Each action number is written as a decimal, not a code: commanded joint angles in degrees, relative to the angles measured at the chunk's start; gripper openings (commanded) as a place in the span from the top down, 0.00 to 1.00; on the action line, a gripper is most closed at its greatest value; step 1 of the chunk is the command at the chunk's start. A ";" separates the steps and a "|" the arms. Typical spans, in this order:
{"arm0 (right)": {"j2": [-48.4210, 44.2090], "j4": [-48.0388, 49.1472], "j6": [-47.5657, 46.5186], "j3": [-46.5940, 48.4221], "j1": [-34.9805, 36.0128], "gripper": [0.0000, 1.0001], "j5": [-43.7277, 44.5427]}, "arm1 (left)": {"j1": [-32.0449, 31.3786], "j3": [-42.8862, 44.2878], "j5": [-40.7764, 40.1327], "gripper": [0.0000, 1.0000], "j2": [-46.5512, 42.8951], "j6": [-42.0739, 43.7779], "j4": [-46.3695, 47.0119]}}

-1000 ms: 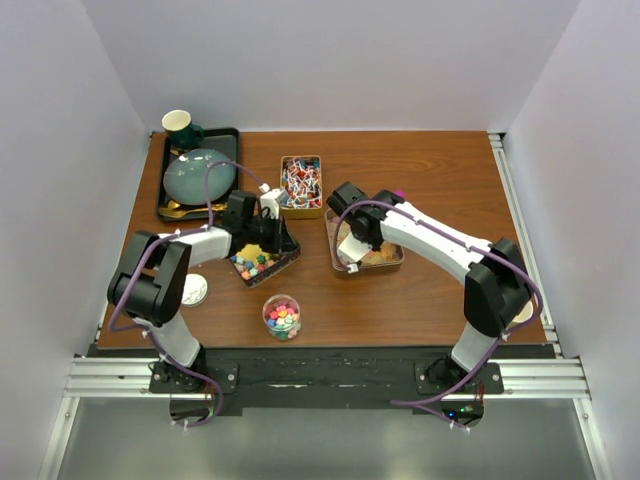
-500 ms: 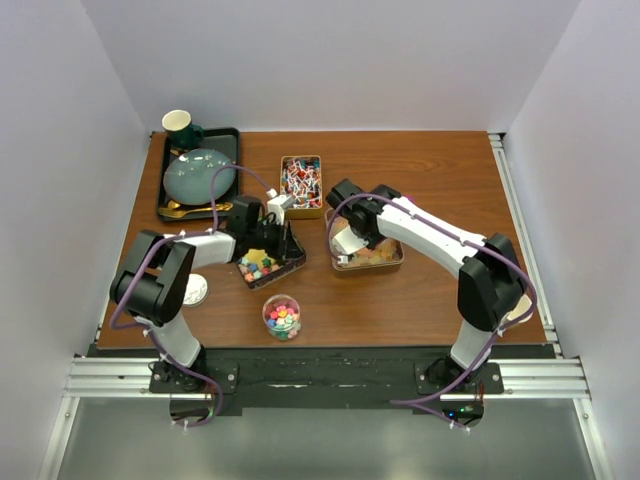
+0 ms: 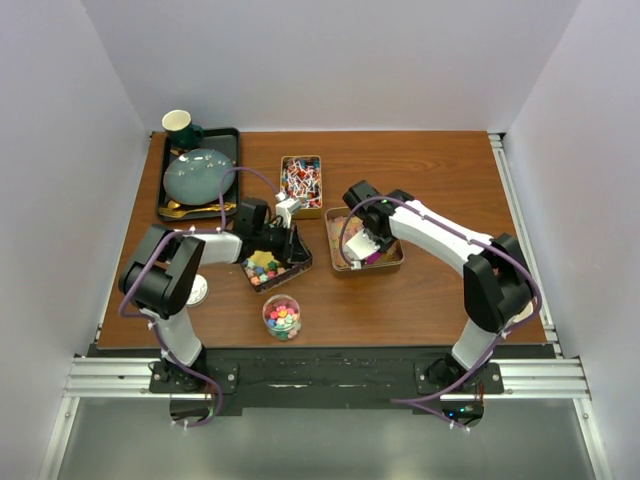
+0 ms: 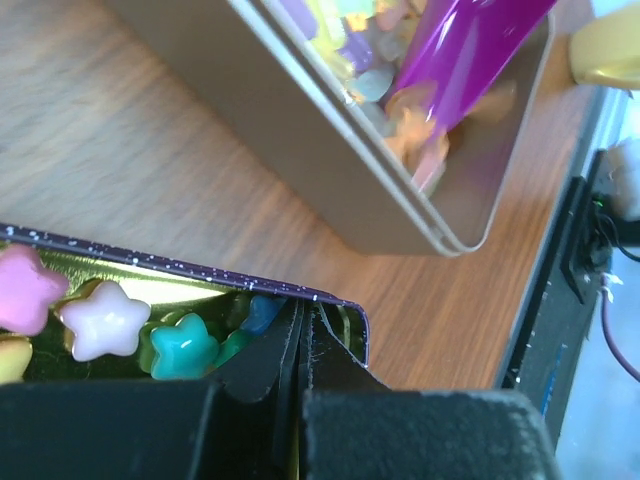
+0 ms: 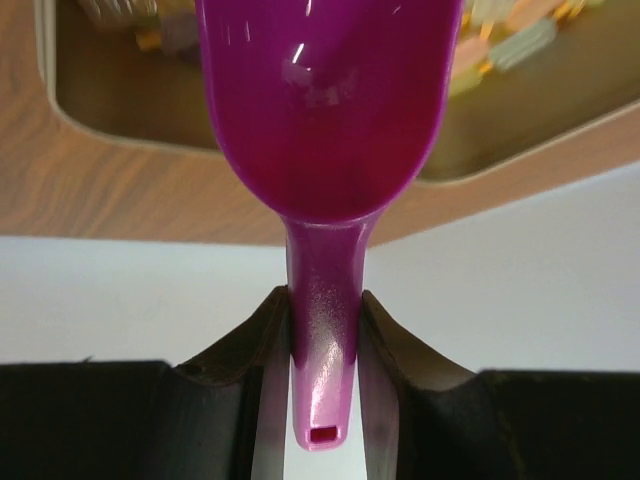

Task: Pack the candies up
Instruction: Scoop the fake candies from the storage box.

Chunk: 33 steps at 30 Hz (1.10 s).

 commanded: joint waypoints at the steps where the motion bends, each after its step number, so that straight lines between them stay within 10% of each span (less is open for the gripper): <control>1: 2.79 -4.93 -2.15 -0.40 2.22 1.00 -8.33 | -2.25 1.55 4.68 1.00 1.34 -1.74 4.73; 22: 13.78 -10.72 32.47 14.53 6.63 1.00 -30.20 | -2.44 1.99 7.58 1.00 4.60 -7.29 9.30; 33: 7.20 -5.10 35.47 9.27 2.41 1.00 -42.42 | -0.07 7.70 8.02 0.99 3.63 -2.81 1.67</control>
